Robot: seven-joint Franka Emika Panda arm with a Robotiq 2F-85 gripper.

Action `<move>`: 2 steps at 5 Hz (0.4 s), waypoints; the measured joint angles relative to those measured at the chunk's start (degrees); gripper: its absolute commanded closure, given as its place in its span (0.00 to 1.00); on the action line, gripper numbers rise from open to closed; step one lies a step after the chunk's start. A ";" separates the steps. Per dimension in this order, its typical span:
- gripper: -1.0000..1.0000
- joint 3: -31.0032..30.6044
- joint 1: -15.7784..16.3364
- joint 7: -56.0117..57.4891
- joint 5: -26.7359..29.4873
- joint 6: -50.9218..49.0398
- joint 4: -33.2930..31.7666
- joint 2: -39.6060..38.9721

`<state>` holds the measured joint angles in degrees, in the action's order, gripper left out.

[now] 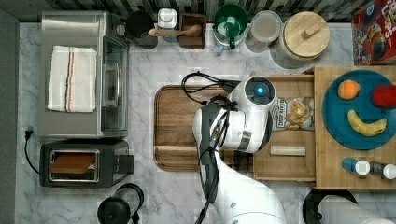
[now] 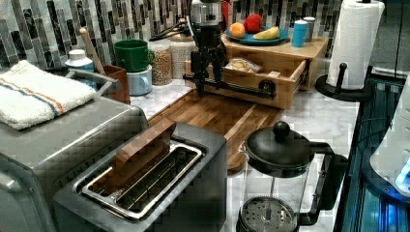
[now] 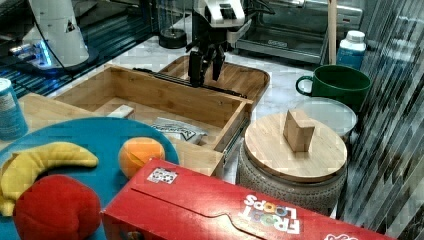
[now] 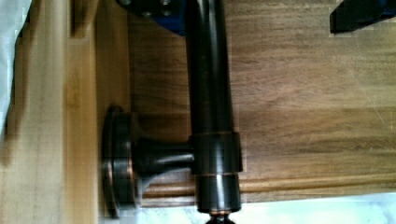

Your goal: Open the drawer.

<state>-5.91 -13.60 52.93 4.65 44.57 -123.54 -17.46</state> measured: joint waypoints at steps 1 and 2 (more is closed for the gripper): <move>0.00 0.01 -0.02 -0.03 0.65 0.03 0.11 -0.10; 0.00 -0.28 -0.19 -0.39 0.62 -0.08 0.22 -0.10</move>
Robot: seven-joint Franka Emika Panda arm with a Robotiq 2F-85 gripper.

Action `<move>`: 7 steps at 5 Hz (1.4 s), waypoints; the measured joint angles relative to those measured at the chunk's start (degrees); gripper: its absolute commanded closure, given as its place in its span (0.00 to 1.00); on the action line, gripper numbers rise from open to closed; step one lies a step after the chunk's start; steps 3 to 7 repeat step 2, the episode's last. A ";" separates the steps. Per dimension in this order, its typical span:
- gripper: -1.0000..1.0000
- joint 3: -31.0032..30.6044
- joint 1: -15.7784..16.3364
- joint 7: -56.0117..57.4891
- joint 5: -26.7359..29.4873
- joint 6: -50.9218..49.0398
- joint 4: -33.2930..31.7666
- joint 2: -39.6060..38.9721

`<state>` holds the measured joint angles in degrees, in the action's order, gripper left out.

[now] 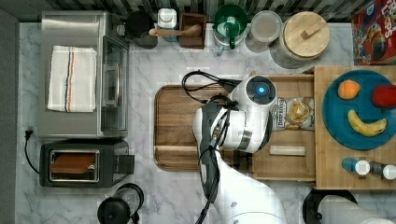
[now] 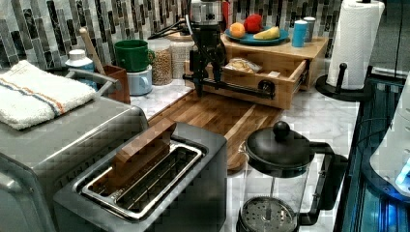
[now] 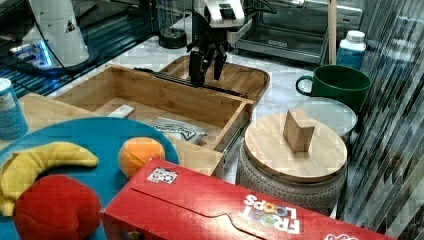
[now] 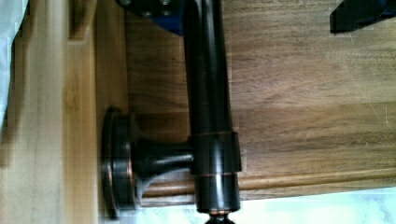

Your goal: Open the drawer.

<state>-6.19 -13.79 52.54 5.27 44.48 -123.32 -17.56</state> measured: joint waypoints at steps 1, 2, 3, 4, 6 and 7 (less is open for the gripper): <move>0.00 0.00 -0.03 0.00 0.00 -0.45 0.00 0.07; 0.00 0.00 -0.10 0.00 0.14 -0.59 0.11 0.04; 0.00 0.00 -0.10 0.00 0.14 -0.59 0.11 0.04; 0.00 0.00 -0.10 0.00 0.14 -0.59 0.11 0.04; 0.00 0.00 -0.10 0.00 0.14 -0.59 0.11 0.04; 0.00 0.00 -0.10 0.00 0.14 -0.59 0.11 0.04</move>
